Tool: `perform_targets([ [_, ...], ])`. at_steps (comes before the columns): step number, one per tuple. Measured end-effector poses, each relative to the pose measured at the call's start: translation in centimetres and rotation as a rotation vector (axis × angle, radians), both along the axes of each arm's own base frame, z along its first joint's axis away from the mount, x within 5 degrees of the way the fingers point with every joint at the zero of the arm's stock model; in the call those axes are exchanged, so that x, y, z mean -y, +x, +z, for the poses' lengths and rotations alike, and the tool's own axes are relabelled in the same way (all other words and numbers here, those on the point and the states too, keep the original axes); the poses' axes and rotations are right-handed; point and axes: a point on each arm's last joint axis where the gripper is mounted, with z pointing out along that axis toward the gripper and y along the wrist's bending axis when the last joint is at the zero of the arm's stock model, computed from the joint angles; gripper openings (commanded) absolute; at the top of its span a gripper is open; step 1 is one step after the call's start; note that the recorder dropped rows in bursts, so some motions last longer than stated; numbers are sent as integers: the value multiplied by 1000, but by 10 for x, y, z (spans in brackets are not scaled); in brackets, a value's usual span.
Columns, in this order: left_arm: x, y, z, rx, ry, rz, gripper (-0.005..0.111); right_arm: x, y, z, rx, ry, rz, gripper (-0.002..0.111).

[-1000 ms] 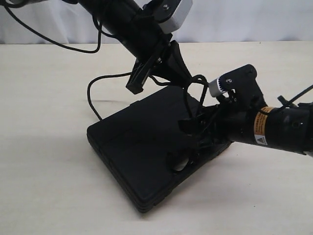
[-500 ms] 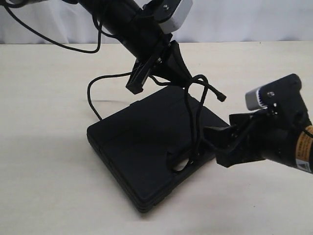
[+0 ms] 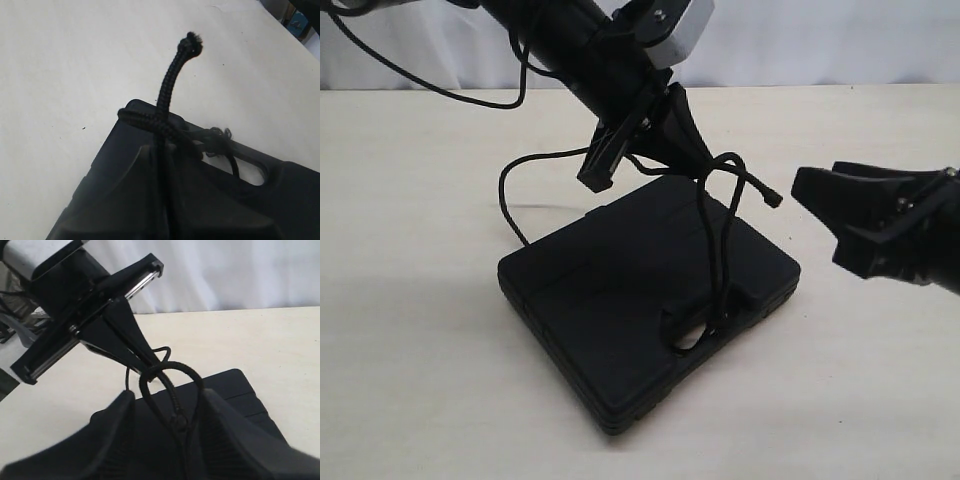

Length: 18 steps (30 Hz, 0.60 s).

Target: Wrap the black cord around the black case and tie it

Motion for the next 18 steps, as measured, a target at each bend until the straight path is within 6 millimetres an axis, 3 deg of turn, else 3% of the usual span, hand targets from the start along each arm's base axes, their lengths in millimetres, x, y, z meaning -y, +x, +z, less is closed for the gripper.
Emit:
perform_targets([
  [6,0,0,0,0,0,0,0,-14,37,18,-49,-49,-6,38],
  [10,0,0,0,0,0,0,0,-28,56,59,-56,39,218,38],
  [12,0,0,0,0,0,0,0,-16,62,71,-68,84,242,38],
  [14,0,0,0,0,0,0,0,5,72,69,-81,83,179,38],
  [18,0,0,0,-1,0,1,0,43,88,60,2,-103,-29,38],
])
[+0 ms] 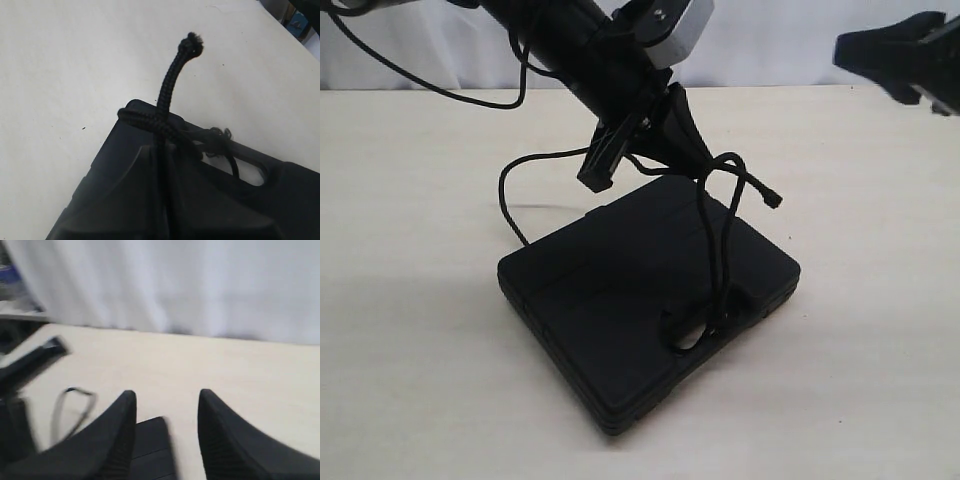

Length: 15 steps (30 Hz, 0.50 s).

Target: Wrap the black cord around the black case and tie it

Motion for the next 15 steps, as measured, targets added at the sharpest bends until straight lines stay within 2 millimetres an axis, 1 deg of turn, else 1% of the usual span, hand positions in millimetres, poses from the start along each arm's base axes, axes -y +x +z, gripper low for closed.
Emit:
perform_targets([
  [1,0,0,0,0,0,0,0,16,6,-1,42,-90,-151,38],
  [2,0,0,0,0,0,0,0,24,8,-2,57,-133,-225,38],
  [3,0,0,0,0,0,0,0,37,10,-6,69,-209,-355,38],
  [4,0,0,0,0,0,0,0,45,11,-8,74,-260,-427,38],
  [5,0,0,0,-1,0,1,0,60,13,-16,59,-378,-557,38],
  [6,0,0,0,-1,0,1,0,68,14,-21,28,-442,-627,38],
  [7,0,0,0,-1,0,1,0,80,17,-31,-108,-549,-719,38],
  [8,0,0,0,-1,0,1,0,85,20,-36,-221,-593,-742,38],
  [9,0,0,0,-1,0,1,0,86,27,-46,-485,-628,-696,38],
  [10,0,0,0,-1,0,1,0,79,30,-49,-614,-606,-601,38],
  [11,0,0,0,-1,0,1,0,71,33,-50,-695,-568,-496,38],
  [12,0,0,0,-1,0,1,0,58,36,-51,-762,-505,-342,38],
  [13,0,0,0,-3,0,3,0,43,37,-51,-793,-428,-174,38],
  [14,0,0,0,-3,0,3,0,27,37,-48,-788,-356,2,38],
  [15,0,0,0,-3,0,3,0,16,36,-46,-755,-317,146,38],
])
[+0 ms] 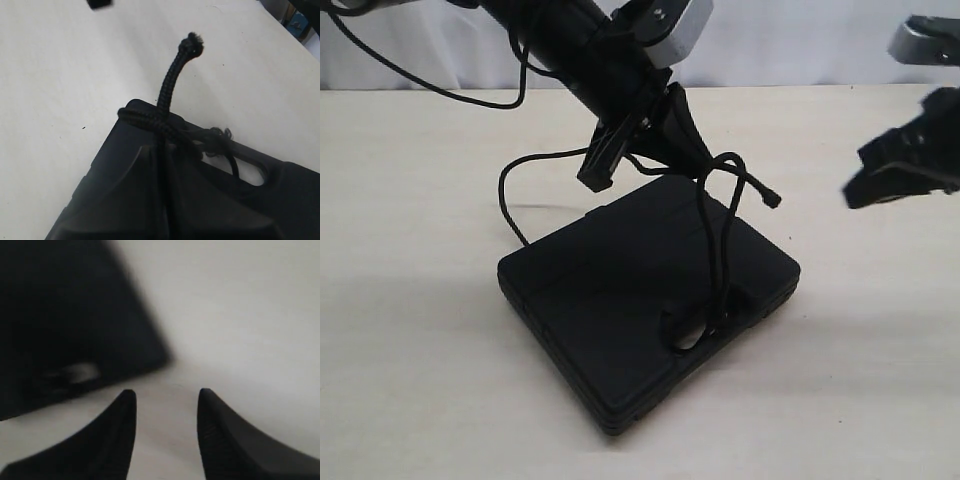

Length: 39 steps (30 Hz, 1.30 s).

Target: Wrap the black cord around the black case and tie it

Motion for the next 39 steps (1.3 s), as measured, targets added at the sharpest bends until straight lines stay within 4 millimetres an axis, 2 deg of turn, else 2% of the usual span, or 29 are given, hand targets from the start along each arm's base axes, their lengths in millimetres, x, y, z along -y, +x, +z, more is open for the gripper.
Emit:
perform_targets([
  [3,0,0,0,0,0,0,0,-25,-3,14,56,268,160,38],
  [5,0,0,0,0,0,0,0,-31,-1,18,98,328,183,38],
  [10,0,0,0,0,0,0,0,-44,-2,10,142,311,234,38],
  [16,0,0,0,0,0,0,0,-64,-7,9,144,309,316,38],
  [19,0,0,0,0,0,0,0,-65,-8,9,142,310,321,33],
  [25,0,0,0,0,0,0,0,-62,-8,6,105,273,294,5],
  [39,0,0,0,-36,3,34,0,-63,-9,6,83,290,265,4],
])
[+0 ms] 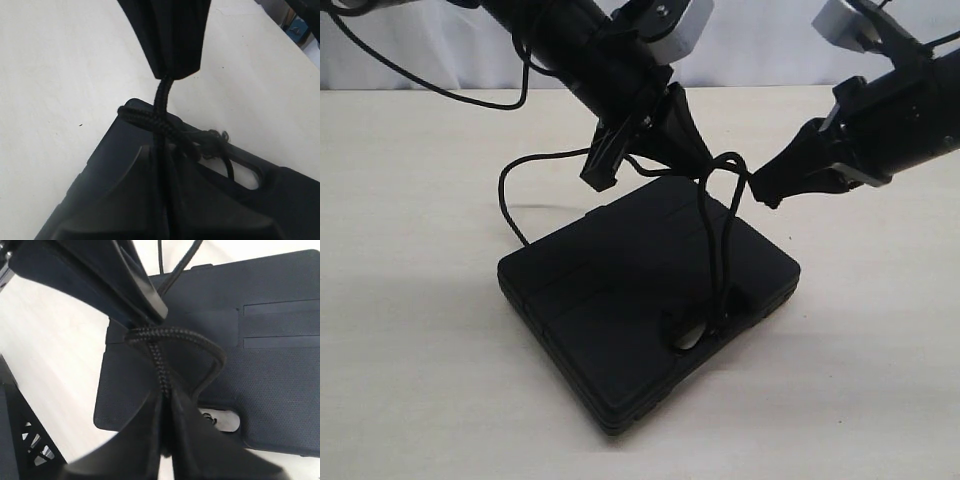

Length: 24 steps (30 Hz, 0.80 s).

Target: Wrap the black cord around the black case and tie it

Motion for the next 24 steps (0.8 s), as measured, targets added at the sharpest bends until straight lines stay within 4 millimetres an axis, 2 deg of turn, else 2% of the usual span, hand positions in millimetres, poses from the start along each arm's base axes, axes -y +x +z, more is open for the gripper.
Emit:
perform_targets([
  [2,0,0,0,-22,2,21,5,0,0,0,0,0,0,4],
  [5,-2,0,-2,-35,31,38,19,0,-1,2,6,1,-1,4],
  [9,-7,1,-6,-75,117,103,40,1,-8,14,54,5,-7,4],
  [13,-11,6,-1,-72,180,167,53,2,-14,23,93,8,-18,4],
  [20,-8,7,43,-12,77,220,54,2,-9,29,134,24,-57,4],
  [24,-1,2,51,-9,23,193,54,2,-7,42,174,40,-74,4],
])
